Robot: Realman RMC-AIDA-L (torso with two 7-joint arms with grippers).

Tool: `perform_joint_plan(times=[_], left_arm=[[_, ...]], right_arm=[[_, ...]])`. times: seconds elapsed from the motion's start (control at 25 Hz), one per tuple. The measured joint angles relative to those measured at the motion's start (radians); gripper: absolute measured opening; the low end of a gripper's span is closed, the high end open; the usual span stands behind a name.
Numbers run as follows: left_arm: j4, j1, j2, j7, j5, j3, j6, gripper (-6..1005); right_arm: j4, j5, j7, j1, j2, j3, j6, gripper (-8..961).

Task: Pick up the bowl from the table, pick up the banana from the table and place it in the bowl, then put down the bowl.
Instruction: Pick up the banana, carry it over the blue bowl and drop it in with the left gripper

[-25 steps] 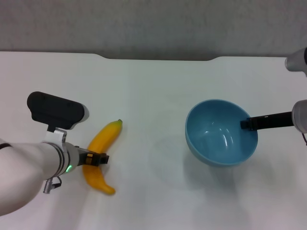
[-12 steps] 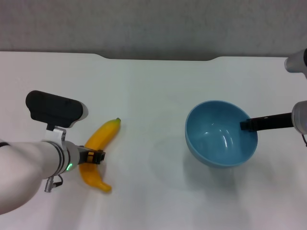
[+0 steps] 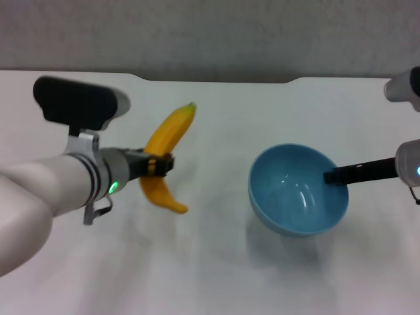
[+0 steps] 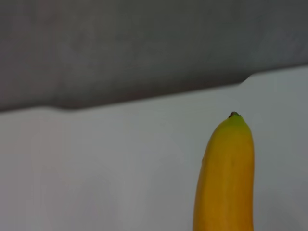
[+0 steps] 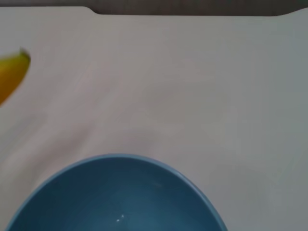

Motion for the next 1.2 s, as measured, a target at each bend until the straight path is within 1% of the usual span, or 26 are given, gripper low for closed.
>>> perform_joint_plan(times=[0.16, 0.4, 0.48, 0.6, 0.8, 1.0, 1.2], left_arm=[[-0.106, 0.009, 0.000, 0.005, -0.047, 0.008, 0.019, 540], [-0.184, -0.011, -0.001, 0.006, -0.120, 0.035, 0.034, 558], [-0.186, -0.021, -0.001, 0.006, -0.153, 0.047, 0.030, 564], [-0.186, -0.025, -0.001, 0.006, -0.166, 0.049, 0.027, 573], [-0.179, -0.051, -0.001, 0.006, -0.188, 0.068, 0.022, 588], [-0.174, -0.063, -0.003, 0.006, -0.187, 0.100, 0.004, 604], [-0.144, -0.069, -0.004, 0.006, -0.197, 0.111, -0.010, 619]], right_arm=[[0.012, 0.000, 0.018, 0.019, 0.001, -0.047, 0.013, 60], [0.047, 0.026, 0.028, 0.054, 0.004, -0.097, 0.040, 62], [0.069, 0.052, 0.028, 0.071, 0.004, -0.116, 0.065, 62], [0.090, 0.072, 0.028, 0.090, 0.005, -0.132, 0.080, 63], [0.134, 0.129, 0.028, 0.121, 0.005, -0.189, 0.119, 65], [0.143, 0.170, 0.029, 0.141, 0.005, -0.238, 0.138, 66], [0.143, 0.187, 0.029, 0.151, 0.004, -0.248, 0.144, 67]])
